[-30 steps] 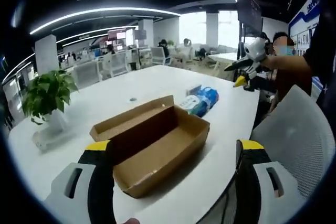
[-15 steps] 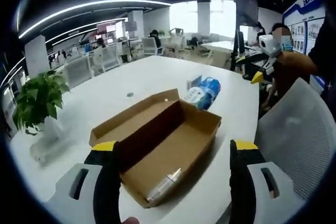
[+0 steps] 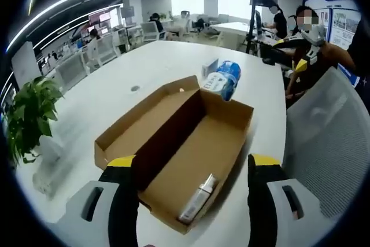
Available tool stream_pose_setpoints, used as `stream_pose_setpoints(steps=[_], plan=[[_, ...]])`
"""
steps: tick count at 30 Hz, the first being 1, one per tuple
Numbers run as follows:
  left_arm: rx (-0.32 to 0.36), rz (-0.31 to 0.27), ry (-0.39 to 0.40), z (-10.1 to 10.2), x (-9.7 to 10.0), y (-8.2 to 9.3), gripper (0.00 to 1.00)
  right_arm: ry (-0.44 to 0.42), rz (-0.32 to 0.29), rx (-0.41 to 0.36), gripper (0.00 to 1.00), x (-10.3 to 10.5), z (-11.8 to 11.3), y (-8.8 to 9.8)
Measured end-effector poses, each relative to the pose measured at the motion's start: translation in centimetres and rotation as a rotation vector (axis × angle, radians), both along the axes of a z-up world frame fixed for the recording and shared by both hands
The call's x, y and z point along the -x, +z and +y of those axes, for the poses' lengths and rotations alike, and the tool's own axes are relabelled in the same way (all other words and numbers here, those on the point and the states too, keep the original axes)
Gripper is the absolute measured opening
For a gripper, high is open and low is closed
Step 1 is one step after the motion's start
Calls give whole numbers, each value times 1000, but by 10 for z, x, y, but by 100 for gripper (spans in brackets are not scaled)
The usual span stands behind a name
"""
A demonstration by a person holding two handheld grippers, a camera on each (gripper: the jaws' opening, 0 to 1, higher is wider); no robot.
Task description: Operate the shoe box by opening the lid, removing the specified soft item, and placing it in the target area until the item is outside and the box remains undamaged.
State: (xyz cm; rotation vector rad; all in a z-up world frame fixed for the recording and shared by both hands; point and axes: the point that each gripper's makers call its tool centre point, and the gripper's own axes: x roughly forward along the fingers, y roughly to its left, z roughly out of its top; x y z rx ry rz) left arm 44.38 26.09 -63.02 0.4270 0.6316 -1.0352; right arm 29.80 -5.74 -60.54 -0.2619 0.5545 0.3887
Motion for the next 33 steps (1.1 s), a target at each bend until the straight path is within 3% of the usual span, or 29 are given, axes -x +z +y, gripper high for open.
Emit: stream_pose_setpoints(steps=[4, 10, 17, 29, 33], plan=[[-50, 7, -25, -2, -6, -10, 76, -8, 3, -12, 83, 7, 3, -3], [-181, 9, -92, 1, -13, -32, 73, -26, -1, -23, 82, 13, 5, -5], [-297, 35, -168, 6, -21, -58, 68, -17, -11, 4, 82, 16, 11, -5], [-474, 55, -341, 9, -5, -85, 64, -12, -31, 17, 82, 17, 20, -3], [-488, 64, -356, 10, -3, -89, 61, -18, -46, 16, 82, 17, 21, 2]])
